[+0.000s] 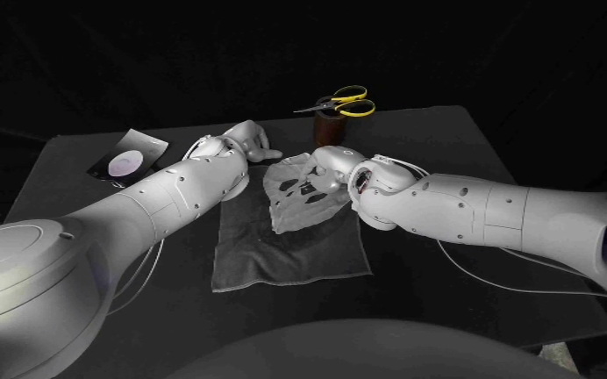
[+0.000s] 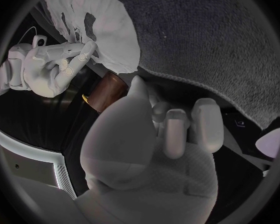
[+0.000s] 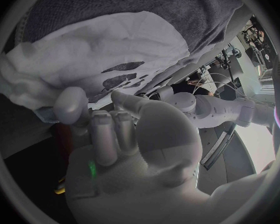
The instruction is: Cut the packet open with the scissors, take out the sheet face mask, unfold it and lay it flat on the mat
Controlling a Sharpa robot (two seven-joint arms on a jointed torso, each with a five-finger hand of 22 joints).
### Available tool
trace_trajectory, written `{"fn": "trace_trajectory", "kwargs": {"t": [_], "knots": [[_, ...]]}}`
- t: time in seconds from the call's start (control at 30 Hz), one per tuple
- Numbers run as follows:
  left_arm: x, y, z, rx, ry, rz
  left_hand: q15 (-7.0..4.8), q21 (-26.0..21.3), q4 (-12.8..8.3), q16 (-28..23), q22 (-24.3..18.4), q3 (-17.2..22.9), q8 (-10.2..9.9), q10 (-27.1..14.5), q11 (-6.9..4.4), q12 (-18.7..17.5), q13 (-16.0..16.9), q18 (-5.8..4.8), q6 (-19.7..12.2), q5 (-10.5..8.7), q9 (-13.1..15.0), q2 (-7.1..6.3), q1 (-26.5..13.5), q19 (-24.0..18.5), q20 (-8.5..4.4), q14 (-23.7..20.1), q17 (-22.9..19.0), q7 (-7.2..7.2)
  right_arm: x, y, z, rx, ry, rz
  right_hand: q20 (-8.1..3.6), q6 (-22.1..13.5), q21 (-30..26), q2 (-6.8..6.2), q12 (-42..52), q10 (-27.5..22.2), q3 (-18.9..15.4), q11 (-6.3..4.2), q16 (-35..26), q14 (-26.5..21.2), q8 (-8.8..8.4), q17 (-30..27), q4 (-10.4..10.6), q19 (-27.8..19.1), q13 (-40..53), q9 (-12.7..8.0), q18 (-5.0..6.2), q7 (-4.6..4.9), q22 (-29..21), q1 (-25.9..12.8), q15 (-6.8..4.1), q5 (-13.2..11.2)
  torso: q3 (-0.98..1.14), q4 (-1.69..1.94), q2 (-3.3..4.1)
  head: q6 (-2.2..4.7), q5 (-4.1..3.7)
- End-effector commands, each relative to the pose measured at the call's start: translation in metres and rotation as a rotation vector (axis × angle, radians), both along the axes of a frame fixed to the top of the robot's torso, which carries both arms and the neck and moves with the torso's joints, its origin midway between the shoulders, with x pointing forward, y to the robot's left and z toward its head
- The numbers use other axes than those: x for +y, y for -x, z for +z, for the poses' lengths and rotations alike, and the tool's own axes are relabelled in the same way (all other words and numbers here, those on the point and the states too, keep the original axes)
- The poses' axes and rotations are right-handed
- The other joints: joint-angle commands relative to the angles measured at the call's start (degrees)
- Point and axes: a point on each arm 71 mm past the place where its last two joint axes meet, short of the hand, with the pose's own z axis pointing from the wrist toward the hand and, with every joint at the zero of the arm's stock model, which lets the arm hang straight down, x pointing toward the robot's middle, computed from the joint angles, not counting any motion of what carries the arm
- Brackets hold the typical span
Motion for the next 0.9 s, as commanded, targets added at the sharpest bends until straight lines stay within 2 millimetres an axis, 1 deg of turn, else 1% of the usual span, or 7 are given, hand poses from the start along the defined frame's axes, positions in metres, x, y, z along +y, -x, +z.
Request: {"fn": "trace_trajectory", "kwargs": {"t": [0.03, 0.2, 0.43, 0.6, 0.7, 0.8, 0.9], "knots": [[0.000, -0.001, 0.002, -0.026, 0.019, 0.018, -0.27, 0.34, 0.12, 0.27, 3.58, -0.31, -0.31, 0.50, 0.09, 0.20, 0.16, -0.86, 0.30, -0.23, -0.05, 0.78, 0.12, 0.31, -0.20, 4.80, 12.19, 0.00, -0.004, 0.001, -0.007, 0.036, 0.041, -0.006, -0.02, -0.11, -0.15, -0.45, 0.23, 5.69, 0.37, 0.51, 0.19, 6.30, 0.20, 15.10, 0.08, -0.32, 14.28, 0.07, 1.06, 0.44, 6.16, -0.23, 0.14, 0.11, 0.00, 0.01, 0.01, 0.01, 0.08], [-0.001, -0.001, 0.004, -0.037, 0.037, 0.020, -0.32, 0.45, 0.06, 0.30, 3.70, -0.28, -0.45, 0.68, 0.02, 0.21, 0.32, -0.89, 0.38, -0.23, -0.09, 1.39, 0.36, 0.41, -0.24, 4.88, 12.38, -0.08, -0.004, 0.001, -0.007, 0.034, 0.040, -0.007, -0.02, -0.11, -0.15, -0.45, 0.23, 5.69, 0.37, 0.51, 0.19, 6.30, 0.20, 15.10, 0.08, -0.32, 14.28, 0.07, 1.06, 0.44, 6.16, -0.23, 0.14, 0.11, -0.02, 0.04, -0.03, -0.01, 0.01], [-0.008, 0.002, 0.006, -0.030, 0.089, -0.004, -0.34, 0.08, 0.15, 0.21, 3.25, -0.78, -0.72, 0.14, 0.03, 0.01, -0.39, -0.76, 0.27, -0.23, -0.16, 1.34, -0.12, 0.07, -0.26, 4.69, 11.91, -0.04, -0.004, 0.001, -0.005, 0.013, 0.016, -0.007, 0.00, 0.02, -0.20, -0.54, 0.22, 5.69, 0.48, 0.54, 0.19, 6.30, 0.27, 15.10, 0.12, -0.36, 14.27, 0.09, 1.07, 0.46, 6.14, -0.22, 0.17, 0.11, -0.09, 0.12, -0.08, 0.06, -0.17], [-0.017, 0.005, 0.008, -0.023, 0.117, -0.047, -0.24, -0.54, 0.02, -0.02, 2.54, -2.27, -0.93, -0.94, 0.17, -0.37, -1.58, -0.56, 0.06, -0.22, -0.09, -0.44, -0.78, -0.51, -0.21, 4.25, 10.88, 0.12, -0.004, 0.002, 0.000, -0.036, -0.040, 0.006, 0.00, 0.04, 0.05, -0.59, 0.24, 5.69, 0.53, 0.54, 0.19, 6.30, 0.28, 15.10, 0.13, -0.27, 14.28, 0.09, 1.02, 0.48, 6.20, -0.21, 0.17, 0.11, -0.12, 0.03, -0.04, 0.16, -0.10], [-0.022, 0.007, 0.009, -0.025, 0.123, -0.068, -0.14, -0.90, -0.01, -0.15, 2.13, -3.01, -1.01, -1.55, 0.28, -0.56, -2.16, -0.44, -0.12, -0.22, -0.01, -1.69, -0.94, -0.87, -0.13, 3.99, 10.33, 0.23, -0.004, 0.002, 0.002, -0.050, -0.057, 0.011, 0.01, 0.06, -0.03, -0.63, 0.06, 5.64, 0.54, 0.55, 0.19, 6.30, 0.29, 15.10, 0.13, -0.31, 14.15, 0.09, 1.04, 0.49, 6.18, -0.21, 0.17, 0.11, -0.08, 0.03, -0.03, 0.26, -0.10], [-0.027, 0.008, 0.009, -0.029, 0.119, -0.089, -0.09, -0.95, -0.01, -0.18, 2.10, -3.29, -1.01, -1.64, 0.33, -0.58, -2.19, -0.43, -0.14, -0.21, 0.04, -2.19, -1.00, -0.92, -0.09, 3.94, 10.22, 0.28, -0.003, 0.003, 0.003, -0.063, -0.072, 0.017, 0.01, 0.08, -0.09, -0.66, 0.03, 5.63, 0.55, 0.56, 0.19, 6.30, 0.30, 15.10, 0.13, -0.33, 14.13, 0.10, 1.05, 0.50, 6.16, -0.21, 0.18, 0.11, 0.00, 0.00, -0.02, 0.31, 0.09], [-0.029, 0.009, 0.009, -0.031, 0.115, -0.097, -0.08, -0.94, -0.02, -0.17, 2.12, -3.35, -1.01, -1.68, 0.34, -0.59, -2.23, -0.44, -0.15, -0.22, 0.05, -2.30, -1.01, -0.91, -0.08, 3.95, 10.24, 0.29, -0.002, 0.003, 0.006, -0.089, -0.104, 0.021, 0.01, 0.10, -0.06, -0.69, 0.05, 5.64, 0.56, 0.57, 0.19, 6.30, 0.31, 15.10, 0.12, -0.33, 14.15, 0.10, 1.04, 0.52, 6.17, -0.20, 0.18, 0.11, 0.09, -0.05, 0.00, 0.37, 0.09]]}}
